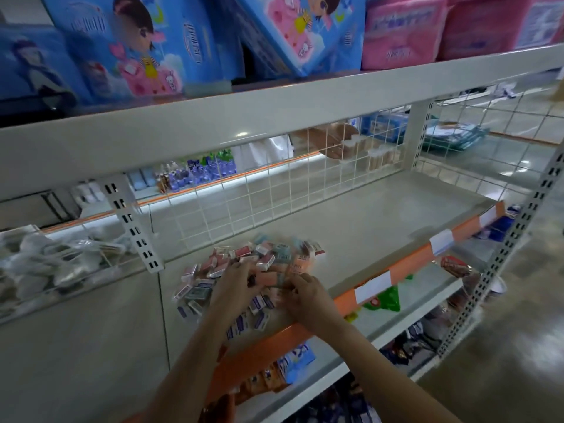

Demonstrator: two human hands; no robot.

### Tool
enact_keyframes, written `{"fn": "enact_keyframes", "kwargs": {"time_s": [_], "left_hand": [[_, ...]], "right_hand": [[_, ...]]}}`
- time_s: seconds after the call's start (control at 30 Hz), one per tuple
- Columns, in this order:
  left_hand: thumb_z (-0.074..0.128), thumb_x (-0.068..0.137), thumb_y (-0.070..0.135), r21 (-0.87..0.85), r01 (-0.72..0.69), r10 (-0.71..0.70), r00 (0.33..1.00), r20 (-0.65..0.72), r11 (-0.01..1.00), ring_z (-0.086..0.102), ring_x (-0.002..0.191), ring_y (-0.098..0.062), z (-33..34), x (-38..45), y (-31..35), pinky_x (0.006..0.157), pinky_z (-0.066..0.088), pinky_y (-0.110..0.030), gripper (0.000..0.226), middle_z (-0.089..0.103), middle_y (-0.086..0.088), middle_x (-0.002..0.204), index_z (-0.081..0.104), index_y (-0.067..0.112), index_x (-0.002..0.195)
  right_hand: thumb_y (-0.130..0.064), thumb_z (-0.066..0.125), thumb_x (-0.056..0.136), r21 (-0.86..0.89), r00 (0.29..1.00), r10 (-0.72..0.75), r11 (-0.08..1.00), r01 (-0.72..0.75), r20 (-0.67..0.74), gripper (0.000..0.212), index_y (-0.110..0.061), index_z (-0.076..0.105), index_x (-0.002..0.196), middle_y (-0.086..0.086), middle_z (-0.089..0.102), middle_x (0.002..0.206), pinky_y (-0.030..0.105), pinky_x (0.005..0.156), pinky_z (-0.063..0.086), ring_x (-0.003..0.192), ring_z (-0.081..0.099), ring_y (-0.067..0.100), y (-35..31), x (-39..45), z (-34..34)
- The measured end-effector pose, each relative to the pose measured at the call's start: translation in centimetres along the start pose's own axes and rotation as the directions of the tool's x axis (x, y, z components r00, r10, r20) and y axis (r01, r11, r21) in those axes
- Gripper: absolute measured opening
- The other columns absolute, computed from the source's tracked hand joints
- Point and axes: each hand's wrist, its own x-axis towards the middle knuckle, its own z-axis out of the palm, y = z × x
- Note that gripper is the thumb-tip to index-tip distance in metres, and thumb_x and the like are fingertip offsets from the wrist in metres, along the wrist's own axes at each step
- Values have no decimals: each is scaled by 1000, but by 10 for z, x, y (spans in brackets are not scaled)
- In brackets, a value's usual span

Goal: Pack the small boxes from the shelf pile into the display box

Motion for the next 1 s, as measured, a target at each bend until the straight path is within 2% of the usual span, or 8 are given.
{"fn": "enact_keyframes", "kwargs": {"time_s": [0.1,0.23,0.3,0.37,0.43,0.53,0.67,1.0], "left_hand": [[71,80,33,-97,-34,31,999,-36,995,61,91,-12,-2,-8,-3,76,51,-30,42,65,6,102,57,22,117],[72,79,29,-251,25,-38,998,-47,968,61,86,-5,-13,-25,-13,73,54,-28,41,64,7,101,56,21,117],[73,80,24,-293,42,-70,994,-88,955,58,80,4,-21,-36,-23,67,49,-14,32,65,10,95,59,25,108],[75,77,17,-339,64,-118,983,-140,939,57,70,10,-34,-50,-37,59,43,-7,30,62,15,81,57,35,93],[76,76,14,-401,91,-168,972,-162,912,56,65,8,-47,-67,-54,56,41,-9,33,61,14,76,55,38,87],[75,76,9,-477,124,-249,946,-209,870,54,61,3,-71,-98,-83,57,41,-11,32,63,13,77,58,33,89],[75,76,5,-511,160,-347,891,-293,844,54,59,1,-113,-153,-125,55,42,-12,33,67,13,81,60,30,91],[71,78,-1,-600,275,-571,728,-381,751,52,55,1,-234,-340,-230,55,41,-13,27,67,6,80,59,18,93]], "right_hand": [[-21,57,90,105,1000,-21,994,20,5,22,-14,63,110,2,61,110,0,71,34,91,54,10,-2,-1,-7],[-22,54,92,161,998,13,987,-22,57,16,-21,67,103,-7,65,95,10,70,43,85,59,8,-9,2,-11],[-20,54,93,288,995,30,956,-58,99,14,-24,66,96,-16,62,82,7,63,43,74,59,2,-20,6,-11],[-14,54,94,493,982,32,862,-121,185,14,-13,67,98,-7,65,78,8,59,45,64,61,-1,-36,11,-9],[-10,54,94,607,958,2,773,-183,286,13,-7,66,97,2,66,76,12,58,48,59,63,1,-55,15,-4],[-7,52,94,640,917,-69,737,-218,393,16,-11,67,97,3,67,74,13,55,47,57,62,3,-91,20,13],[-3,54,91,654,881,-150,727,-210,449,17,-2,67,102,5,63,72,14,56,49,55,62,3,-153,21,49],[-10,58,90,675,733,-441,737,-33,518,23,-28,67,81,-7,66,55,12,52,47,51,61,1,-346,-32,181]]}}
